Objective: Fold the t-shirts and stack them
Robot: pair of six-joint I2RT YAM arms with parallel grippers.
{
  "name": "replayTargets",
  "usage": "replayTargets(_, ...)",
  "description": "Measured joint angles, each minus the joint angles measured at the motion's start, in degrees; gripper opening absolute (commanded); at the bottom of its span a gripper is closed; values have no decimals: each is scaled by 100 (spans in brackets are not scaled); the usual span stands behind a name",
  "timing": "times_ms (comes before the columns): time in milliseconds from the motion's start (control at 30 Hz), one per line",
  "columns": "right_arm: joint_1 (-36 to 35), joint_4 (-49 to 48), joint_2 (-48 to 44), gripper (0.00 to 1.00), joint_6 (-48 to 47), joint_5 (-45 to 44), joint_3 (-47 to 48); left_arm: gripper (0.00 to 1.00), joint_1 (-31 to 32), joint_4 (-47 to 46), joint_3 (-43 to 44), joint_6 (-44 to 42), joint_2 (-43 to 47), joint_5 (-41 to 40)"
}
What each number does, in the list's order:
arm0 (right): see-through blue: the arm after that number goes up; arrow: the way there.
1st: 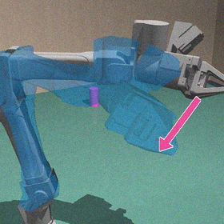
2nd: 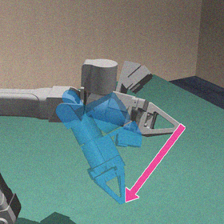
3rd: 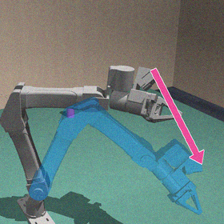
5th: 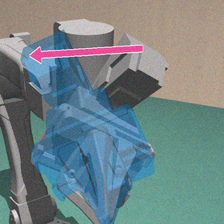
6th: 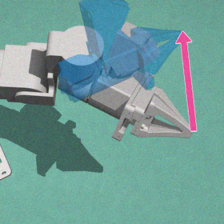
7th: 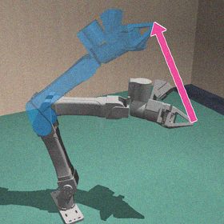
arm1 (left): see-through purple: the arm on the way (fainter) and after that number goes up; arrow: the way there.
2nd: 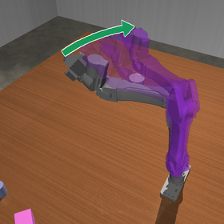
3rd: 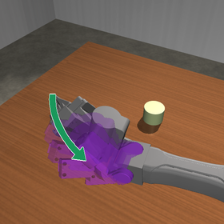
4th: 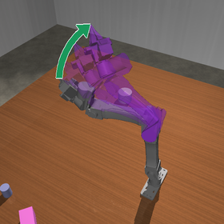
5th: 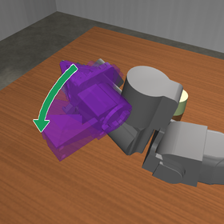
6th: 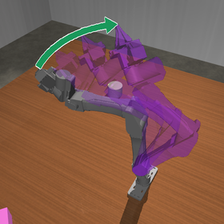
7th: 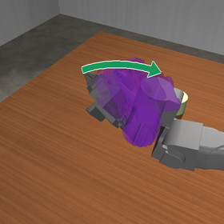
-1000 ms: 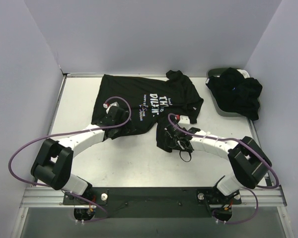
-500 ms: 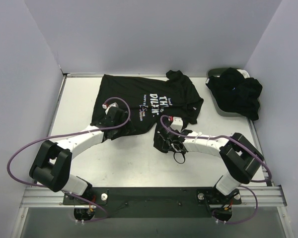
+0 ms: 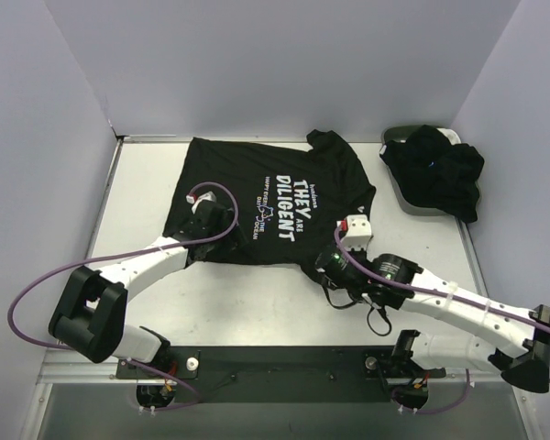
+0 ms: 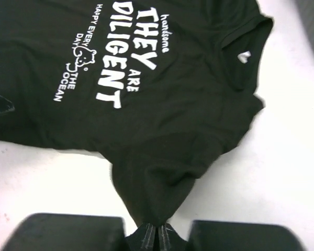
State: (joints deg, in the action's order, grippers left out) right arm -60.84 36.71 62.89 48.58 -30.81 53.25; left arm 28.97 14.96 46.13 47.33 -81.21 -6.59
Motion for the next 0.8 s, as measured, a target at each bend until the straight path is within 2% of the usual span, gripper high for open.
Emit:
replayTargets(67,-70,341,-254,73,46,-76,31,94,0,-20,-28,2,22,4)
replayTargets(100,-76,476,-289,92,61,-92,20,94,0,-31,-44,0,31,24)
replayTargets(133,-87,579,-291,99,83,-105,-13,94,0,-33,-55,0,31,46)
replayTargets(367,-256,1003,131,100,337,-223,-302,94,0,-72,-101,0,44,105)
replayTargets(567,-149,1005,240,100,402,-455,-308,94,0,-66,-103,-2,92,118)
replayTargets(800,492,-26,647,99,70,-103,-859,93,122,-11,-103,-13,94,122)
